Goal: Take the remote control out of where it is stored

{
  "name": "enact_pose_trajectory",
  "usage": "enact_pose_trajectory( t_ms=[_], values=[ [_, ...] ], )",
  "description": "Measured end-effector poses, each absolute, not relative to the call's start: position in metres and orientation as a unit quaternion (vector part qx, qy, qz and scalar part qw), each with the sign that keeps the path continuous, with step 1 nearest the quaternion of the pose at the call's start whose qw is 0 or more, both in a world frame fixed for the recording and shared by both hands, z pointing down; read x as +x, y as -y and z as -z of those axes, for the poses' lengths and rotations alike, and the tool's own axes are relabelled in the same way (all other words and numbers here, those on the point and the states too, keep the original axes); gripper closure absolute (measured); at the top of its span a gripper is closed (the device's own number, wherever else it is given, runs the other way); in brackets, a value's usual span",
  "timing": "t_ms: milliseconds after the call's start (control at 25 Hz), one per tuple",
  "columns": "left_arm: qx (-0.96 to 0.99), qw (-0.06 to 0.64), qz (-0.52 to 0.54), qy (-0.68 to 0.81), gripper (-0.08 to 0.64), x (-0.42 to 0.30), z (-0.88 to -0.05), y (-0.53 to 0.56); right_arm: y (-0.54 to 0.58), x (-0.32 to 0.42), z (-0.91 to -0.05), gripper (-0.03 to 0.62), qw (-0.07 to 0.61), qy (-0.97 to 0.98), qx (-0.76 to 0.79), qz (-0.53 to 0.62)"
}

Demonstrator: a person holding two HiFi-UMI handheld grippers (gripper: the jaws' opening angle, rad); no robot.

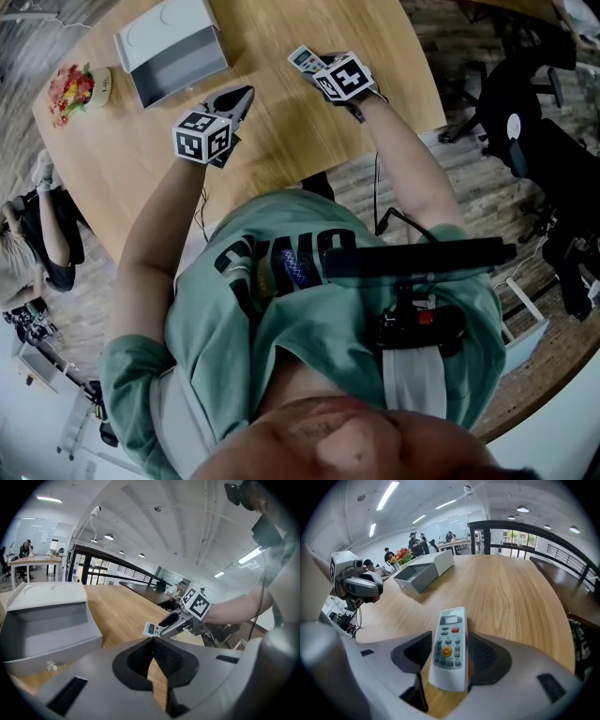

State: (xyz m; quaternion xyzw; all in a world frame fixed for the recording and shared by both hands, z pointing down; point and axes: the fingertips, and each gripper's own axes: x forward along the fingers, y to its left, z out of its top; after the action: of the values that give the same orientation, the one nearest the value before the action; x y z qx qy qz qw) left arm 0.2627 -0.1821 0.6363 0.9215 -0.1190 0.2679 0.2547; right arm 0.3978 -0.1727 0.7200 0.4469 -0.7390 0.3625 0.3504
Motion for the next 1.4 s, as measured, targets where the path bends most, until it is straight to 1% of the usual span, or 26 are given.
enact_pose_trajectory(
  t_ms=[80, 120, 200, 280, 1080, 1200, 1400],
  values=[
    [0.921, 0.255, -0.269, 0.119, 0.555, 0.261, -0.637, 0.183, 0.173, 0.397, -0.724, 0.345, 0.351, 0.74, 0.446, -0.362],
    [0.921, 0.256, -0.269, 0.119, 0.555, 0.261, -0.638, 0.183, 0.174, 0.397, -0.725, 0.326, 0.349, 0.74, 0.447, -0.361],
    [0.921, 0.257, -0.268, 0.119, 0.555, 0.26, -0.638, 0.184, 0.177, 0.396, -0.723, 0.266, 0.341, 0.743, 0.45, -0.359],
    [0.921, 0.257, -0.268, 0.119, 0.555, 0.259, -0.639, 0.184, 0.18, 0.396, -0.72, 0.231, 0.331, 0.749, 0.452, -0.355],
    [0.925, 0.253, -0.256, 0.125, 0.555, 0.257, -0.625, 0.174, 0.184, 0.401, -0.704, 0.229, 0.322, 0.754, 0.464, -0.336],
    [0.929, 0.254, -0.236, 0.13, 0.555, 0.255, -0.608, 0.178, 0.188, 0.399, -0.686, 0.229, 0.308, 0.759, 0.471, -0.326],
    [0.937, 0.26, -0.181, 0.146, 0.555, 0.237, -0.557, 0.179, 0.194, 0.389, -0.627, 0.23, 0.275, 0.778, 0.482, -0.295]
  ],
)
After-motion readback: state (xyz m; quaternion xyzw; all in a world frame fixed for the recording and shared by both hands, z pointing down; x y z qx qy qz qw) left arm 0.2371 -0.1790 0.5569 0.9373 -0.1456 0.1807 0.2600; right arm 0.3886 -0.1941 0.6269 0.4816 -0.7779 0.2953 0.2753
